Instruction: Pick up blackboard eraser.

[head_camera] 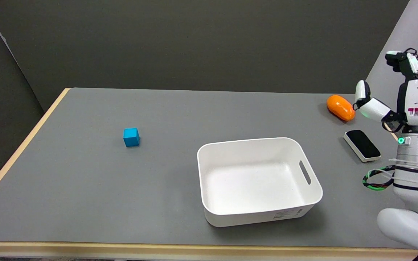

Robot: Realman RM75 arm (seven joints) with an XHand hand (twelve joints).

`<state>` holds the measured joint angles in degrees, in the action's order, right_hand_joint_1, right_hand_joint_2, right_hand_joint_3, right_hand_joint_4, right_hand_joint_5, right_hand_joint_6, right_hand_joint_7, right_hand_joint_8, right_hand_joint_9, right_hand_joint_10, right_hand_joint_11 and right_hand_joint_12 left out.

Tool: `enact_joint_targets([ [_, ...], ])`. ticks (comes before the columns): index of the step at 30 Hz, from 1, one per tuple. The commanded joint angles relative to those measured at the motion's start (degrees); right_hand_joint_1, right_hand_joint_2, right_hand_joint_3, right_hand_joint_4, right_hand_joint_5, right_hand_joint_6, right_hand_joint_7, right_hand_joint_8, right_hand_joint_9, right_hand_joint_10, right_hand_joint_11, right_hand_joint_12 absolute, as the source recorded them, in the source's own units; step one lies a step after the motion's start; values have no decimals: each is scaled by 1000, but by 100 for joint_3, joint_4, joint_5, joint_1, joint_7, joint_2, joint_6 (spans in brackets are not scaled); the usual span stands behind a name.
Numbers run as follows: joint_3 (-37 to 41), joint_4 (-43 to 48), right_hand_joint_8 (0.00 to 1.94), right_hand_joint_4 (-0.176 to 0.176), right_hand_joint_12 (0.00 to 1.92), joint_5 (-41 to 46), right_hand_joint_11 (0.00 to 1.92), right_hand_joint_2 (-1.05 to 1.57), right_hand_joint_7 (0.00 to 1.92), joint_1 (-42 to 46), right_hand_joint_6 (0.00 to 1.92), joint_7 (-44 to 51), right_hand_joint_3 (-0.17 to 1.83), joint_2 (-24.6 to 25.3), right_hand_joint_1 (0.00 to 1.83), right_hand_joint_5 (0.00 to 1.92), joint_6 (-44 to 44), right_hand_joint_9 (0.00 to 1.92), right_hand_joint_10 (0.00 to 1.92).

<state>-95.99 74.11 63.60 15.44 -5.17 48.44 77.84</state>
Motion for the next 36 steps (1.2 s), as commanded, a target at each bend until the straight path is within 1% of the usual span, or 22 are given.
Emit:
enact_joint_targets([
  [1, -1150, 1341, 572, -61, 1236, 1856, 12, 670, 447, 238, 676, 3748, 873, 380, 611, 357, 648, 285, 962],
  [4, -1625, 1424, 531, -66, 1183, 2187, -1, 676, 422, -45, 646, 3918, 850, 391, 604, 346, 892, 245, 931],
  [7, -2013, 1424, 548, -62, 1138, 2502, -1, 638, 380, -297, 632, 4043, 932, 456, 548, 324, 1108, 248, 867],
  [11, -2292, 1377, 534, -68, 1136, 2828, 0, 635, 359, -493, 599, 4164, 937, 586, 529, 304, 1211, 226, 848],
  [15, -2480, 1122, 524, -73, 1137, 3104, -1, 634, 347, -629, 575, 4116, 938, 729, 518, 289, 1224, 218, 843],
  [18, -2490, 1003, 517, -74, 1135, 3208, -1, 633, 338, -662, 569, 4116, 938, 806, 518, 285, 1254, 215, 838],
  [23, -2471, 961, 511, -75, 1134, 3272, -1, 632, 331, -675, 561, 4116, 938, 819, 519, 279, 1296, 209, 833],
  [30, -2427, 820, 506, -74, 1143, 3606, -1, 632, 330, -701, 557, 4105, 932, 812, 539, 277, 1241, 210, 835],
  [32, -2376, 755, 505, -74, 1148, 3701, -1, 633, 332, -725, 557, 4100, 932, 795, 539, 277, 1186, 211, 837],
  [35, -2195, 684, 466, -74, 1206, 3812, -1, 664, 364, -731, 537, 4100, 852, 758, 578, 294, 946, 202, 880],
  [36, -2123, 653, 467, -72, 1212, 3854, -1, 664, 367, -731, 541, 4100, 853, 737, 579, 296, 835, 207, 884],
])
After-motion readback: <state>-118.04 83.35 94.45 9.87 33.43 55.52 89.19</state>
